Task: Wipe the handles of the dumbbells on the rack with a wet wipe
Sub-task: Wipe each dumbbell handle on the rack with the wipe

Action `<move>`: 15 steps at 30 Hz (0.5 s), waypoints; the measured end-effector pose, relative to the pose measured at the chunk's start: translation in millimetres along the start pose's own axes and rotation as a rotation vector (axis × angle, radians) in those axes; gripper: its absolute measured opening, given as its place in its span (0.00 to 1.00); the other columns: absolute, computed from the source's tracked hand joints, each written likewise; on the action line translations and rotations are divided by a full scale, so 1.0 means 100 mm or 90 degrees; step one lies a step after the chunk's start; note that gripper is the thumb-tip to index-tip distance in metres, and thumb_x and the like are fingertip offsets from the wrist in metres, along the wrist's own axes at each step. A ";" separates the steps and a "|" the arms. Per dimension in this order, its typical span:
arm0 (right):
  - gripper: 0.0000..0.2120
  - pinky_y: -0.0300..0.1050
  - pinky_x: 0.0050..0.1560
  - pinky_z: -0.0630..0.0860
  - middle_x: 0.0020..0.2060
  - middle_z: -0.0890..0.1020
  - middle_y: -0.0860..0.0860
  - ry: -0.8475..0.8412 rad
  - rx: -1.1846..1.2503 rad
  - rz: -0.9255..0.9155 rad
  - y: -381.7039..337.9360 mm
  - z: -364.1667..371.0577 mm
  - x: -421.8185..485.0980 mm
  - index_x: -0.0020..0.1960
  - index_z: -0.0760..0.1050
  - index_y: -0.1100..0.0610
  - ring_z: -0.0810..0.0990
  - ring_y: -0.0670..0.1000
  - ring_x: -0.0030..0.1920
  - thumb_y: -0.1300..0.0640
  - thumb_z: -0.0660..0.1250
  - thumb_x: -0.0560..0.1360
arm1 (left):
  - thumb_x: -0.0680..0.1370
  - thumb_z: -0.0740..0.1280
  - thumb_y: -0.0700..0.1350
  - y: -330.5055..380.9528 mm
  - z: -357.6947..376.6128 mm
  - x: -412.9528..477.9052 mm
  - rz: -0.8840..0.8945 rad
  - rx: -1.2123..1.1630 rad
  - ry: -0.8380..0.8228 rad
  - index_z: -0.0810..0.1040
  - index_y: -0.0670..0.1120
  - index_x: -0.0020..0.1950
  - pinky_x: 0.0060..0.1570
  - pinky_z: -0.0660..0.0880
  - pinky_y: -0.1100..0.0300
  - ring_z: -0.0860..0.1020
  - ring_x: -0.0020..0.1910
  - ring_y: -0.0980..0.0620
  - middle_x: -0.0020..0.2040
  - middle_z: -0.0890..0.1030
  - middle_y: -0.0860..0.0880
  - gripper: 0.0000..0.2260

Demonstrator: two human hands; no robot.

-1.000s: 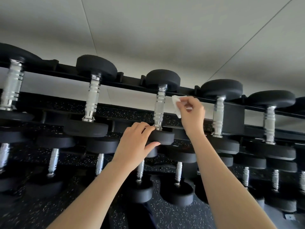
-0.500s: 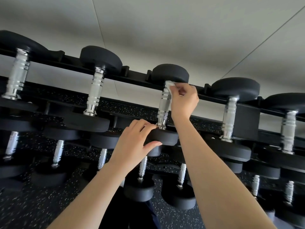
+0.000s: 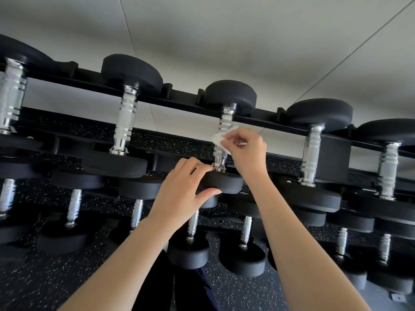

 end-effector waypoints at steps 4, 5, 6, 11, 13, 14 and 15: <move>0.03 0.28 0.38 0.70 0.37 0.79 0.48 -0.089 -0.032 0.012 0.06 -0.02 -0.16 0.38 0.80 0.56 0.72 0.39 0.34 0.61 0.74 0.68 | 0.72 0.65 0.59 0.01 -0.01 0.00 -0.006 -0.006 -0.002 0.76 0.46 0.58 0.40 0.75 0.58 0.70 0.51 0.53 0.50 0.75 0.52 0.21; 0.04 0.30 0.39 0.71 0.36 0.79 0.47 -0.109 -0.040 0.012 0.07 -0.03 -0.19 0.38 0.80 0.56 0.73 0.40 0.34 0.60 0.75 0.68 | 0.73 0.64 0.60 0.01 -0.01 0.00 -0.005 -0.004 -0.001 0.76 0.46 0.58 0.40 0.74 0.59 0.70 0.51 0.53 0.50 0.75 0.52 0.21; 0.04 0.33 0.41 0.72 0.35 0.79 0.47 -0.125 -0.044 0.014 0.08 -0.04 -0.21 0.37 0.80 0.55 0.74 0.40 0.34 0.61 0.75 0.68 | 0.73 0.62 0.61 0.01 -0.01 0.01 -0.002 -0.002 0.001 0.76 0.47 0.57 0.40 0.73 0.60 0.70 0.50 0.54 0.50 0.75 0.52 0.22; 0.03 0.42 0.51 0.76 0.36 0.83 0.48 -0.167 -0.046 0.049 0.18 -0.13 -0.24 0.39 0.81 0.55 0.80 0.47 0.40 0.60 0.74 0.68 | 0.72 0.60 0.61 0.01 -0.02 0.01 -0.006 -0.002 -0.001 0.77 0.47 0.57 0.41 0.69 0.64 0.69 0.50 0.54 0.49 0.75 0.52 0.22; 0.03 0.43 0.52 0.77 0.38 0.84 0.49 -0.166 -0.047 0.061 0.21 -0.15 -0.23 0.39 0.81 0.54 0.82 0.49 0.43 0.60 0.74 0.69 | 0.72 0.61 0.61 0.01 -0.02 0.01 -0.007 -0.005 -0.003 0.77 0.47 0.57 0.40 0.69 0.64 0.69 0.50 0.54 0.50 0.75 0.53 0.22; 0.03 0.41 0.51 0.77 0.38 0.84 0.49 -0.162 -0.045 0.069 0.22 -0.15 -0.23 0.39 0.81 0.55 0.82 0.48 0.42 0.60 0.74 0.69 | 0.72 0.61 0.61 0.01 -0.03 0.02 -0.007 -0.003 -0.004 0.77 0.47 0.57 0.40 0.69 0.64 0.69 0.50 0.54 0.50 0.75 0.53 0.22; 0.03 0.40 0.51 0.77 0.38 0.84 0.49 -0.156 -0.039 0.080 0.23 -0.15 -0.23 0.39 0.81 0.55 0.82 0.48 0.42 0.61 0.74 0.69 | 0.72 0.61 0.61 0.01 -0.03 0.02 -0.006 -0.001 -0.005 0.77 0.47 0.57 0.40 0.70 0.64 0.69 0.50 0.54 0.50 0.75 0.53 0.22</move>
Point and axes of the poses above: each hand's wrist, its own x-axis towards the middle knuckle, its own z-axis out of the palm, y = z × x, the point moved 2 cm from there along x, towards the middle knuckle
